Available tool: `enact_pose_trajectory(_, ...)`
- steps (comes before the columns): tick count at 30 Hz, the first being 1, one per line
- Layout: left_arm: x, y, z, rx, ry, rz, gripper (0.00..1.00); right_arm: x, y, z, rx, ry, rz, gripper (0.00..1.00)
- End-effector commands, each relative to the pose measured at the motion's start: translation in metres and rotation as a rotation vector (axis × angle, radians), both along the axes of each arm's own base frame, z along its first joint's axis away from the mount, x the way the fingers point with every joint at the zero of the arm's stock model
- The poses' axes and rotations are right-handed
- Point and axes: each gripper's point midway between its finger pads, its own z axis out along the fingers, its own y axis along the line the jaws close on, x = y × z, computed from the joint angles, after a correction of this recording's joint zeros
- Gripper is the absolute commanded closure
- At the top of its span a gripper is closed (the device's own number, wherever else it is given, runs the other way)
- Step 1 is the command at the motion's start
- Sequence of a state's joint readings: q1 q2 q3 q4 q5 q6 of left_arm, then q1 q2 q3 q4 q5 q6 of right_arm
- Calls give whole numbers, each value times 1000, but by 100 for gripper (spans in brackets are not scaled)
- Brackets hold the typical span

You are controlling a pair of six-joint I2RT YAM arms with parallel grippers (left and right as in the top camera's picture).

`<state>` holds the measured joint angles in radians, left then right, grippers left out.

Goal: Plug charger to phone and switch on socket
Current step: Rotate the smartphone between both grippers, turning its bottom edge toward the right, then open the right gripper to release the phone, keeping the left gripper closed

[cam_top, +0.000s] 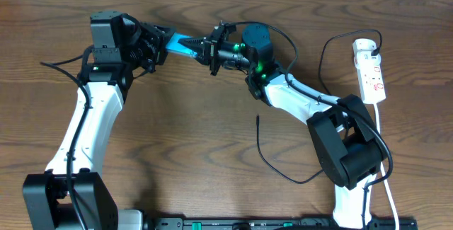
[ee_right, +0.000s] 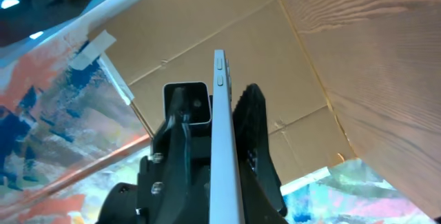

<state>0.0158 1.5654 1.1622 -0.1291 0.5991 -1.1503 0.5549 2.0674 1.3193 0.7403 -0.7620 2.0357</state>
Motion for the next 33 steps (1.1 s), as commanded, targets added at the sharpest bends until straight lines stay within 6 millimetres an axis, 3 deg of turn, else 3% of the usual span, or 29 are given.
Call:
enact_pose_trajectory(1, 3, -1, 6, 2, -32, -14, 71, -13, 10, 10, 14, -2, 46, 99)
enact_pose_trajectory(6, 3, -1, 6, 2, -32, -13, 92, -12, 10, 10, 15, -3, 44, 99)
enact_pose_trajectory(20, 3, -1, 6, 4, -32, -13, 93, -13, 10, 10, 15, -3, 49, 99)
enact_pose_trajectory(22, 3, -1, 6, 4, -33, -13, 93, -14, 10, 10, 15, -3, 52, 94)
enact_pose_trajectory(25, 3, -1, 6, 4, -33, -13, 93, -14, 10, 11, 17, -10, 52, 66)
enact_pose_trajectory(26, 3, -1, 6, 4, -33, -13, 93, -14, 10, 11, 17, -12, 52, 47)
enact_pose_trajectory(28, 3, -1, 6, 4, -33, -13, 93, -14, 10, 12, 18, -17, 52, 22)
enact_pose_trajectory(30, 3, 0, 6, 8, -33, -8, 93, -14, 10, 12, 16, -26, 52, 6)
enact_pose_trajectory(33, 4, 2, 5, 20, -36, -1, 93, -14, 10, 12, 10, -62, 51, 1)
